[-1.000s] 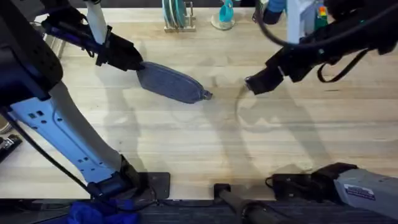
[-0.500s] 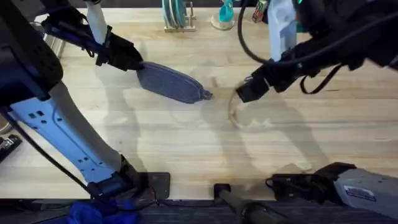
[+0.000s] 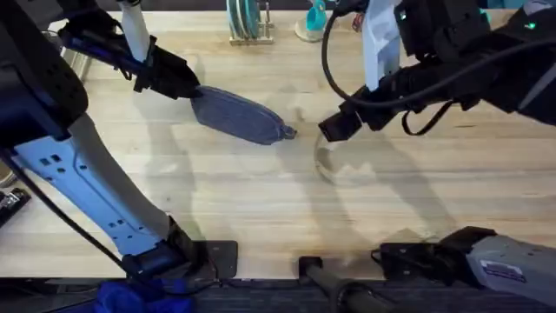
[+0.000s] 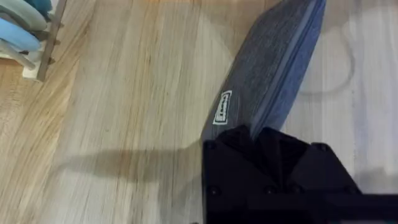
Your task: Unzip the bag, pick up the pens from the table one at a time and place them inside, then zip the bag closed.
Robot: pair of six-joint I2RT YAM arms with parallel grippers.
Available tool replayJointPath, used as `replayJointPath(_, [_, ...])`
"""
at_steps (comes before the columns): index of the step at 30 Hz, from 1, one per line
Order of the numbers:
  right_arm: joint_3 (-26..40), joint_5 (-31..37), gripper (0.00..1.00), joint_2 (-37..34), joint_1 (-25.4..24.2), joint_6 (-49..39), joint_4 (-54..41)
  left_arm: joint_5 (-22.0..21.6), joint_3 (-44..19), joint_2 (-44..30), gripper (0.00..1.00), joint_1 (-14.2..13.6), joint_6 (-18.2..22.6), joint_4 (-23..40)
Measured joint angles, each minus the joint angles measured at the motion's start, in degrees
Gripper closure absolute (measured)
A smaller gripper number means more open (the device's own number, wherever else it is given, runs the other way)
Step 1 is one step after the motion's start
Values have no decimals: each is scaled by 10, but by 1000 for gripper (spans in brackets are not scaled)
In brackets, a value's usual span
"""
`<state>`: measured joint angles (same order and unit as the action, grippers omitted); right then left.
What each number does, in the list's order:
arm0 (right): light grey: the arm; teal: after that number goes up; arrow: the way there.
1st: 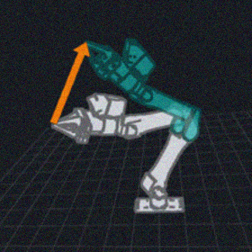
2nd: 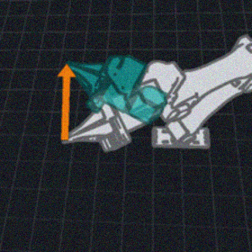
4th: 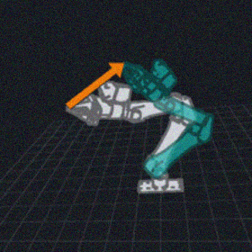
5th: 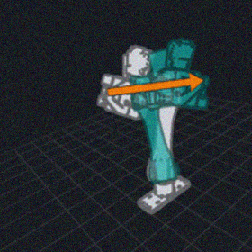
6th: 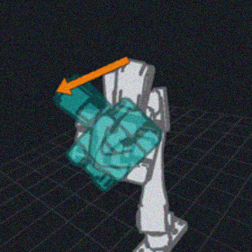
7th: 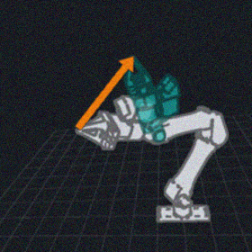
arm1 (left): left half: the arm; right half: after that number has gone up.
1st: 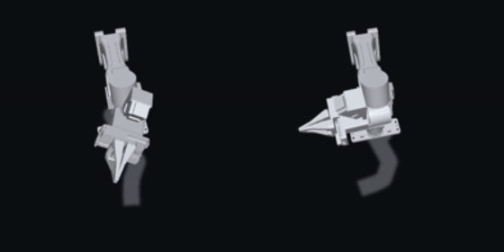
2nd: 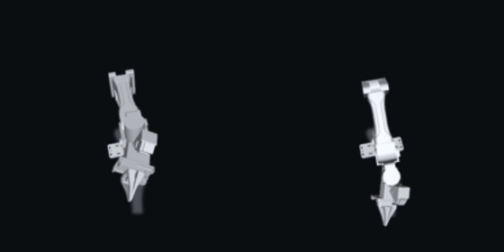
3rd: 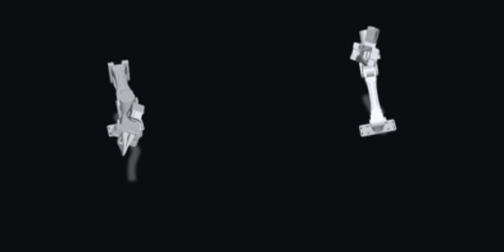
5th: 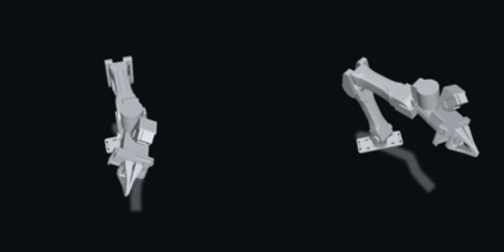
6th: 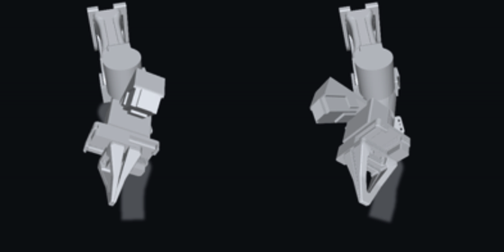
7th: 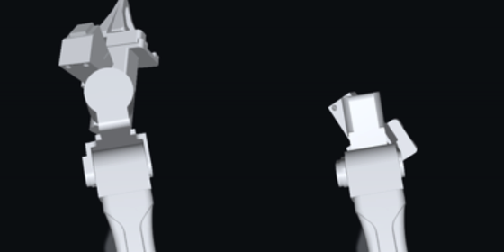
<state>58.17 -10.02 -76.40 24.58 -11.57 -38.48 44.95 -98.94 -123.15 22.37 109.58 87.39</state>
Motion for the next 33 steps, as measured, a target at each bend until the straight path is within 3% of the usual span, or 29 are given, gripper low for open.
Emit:
replayJointPath(20, [-4,0,5,0,0,-2,79,0,0,0,959,0,0,-2])
replayJointPath(33, [-93,-20,5,0,1,-3,180,0,0,0,959,0,0,-2])
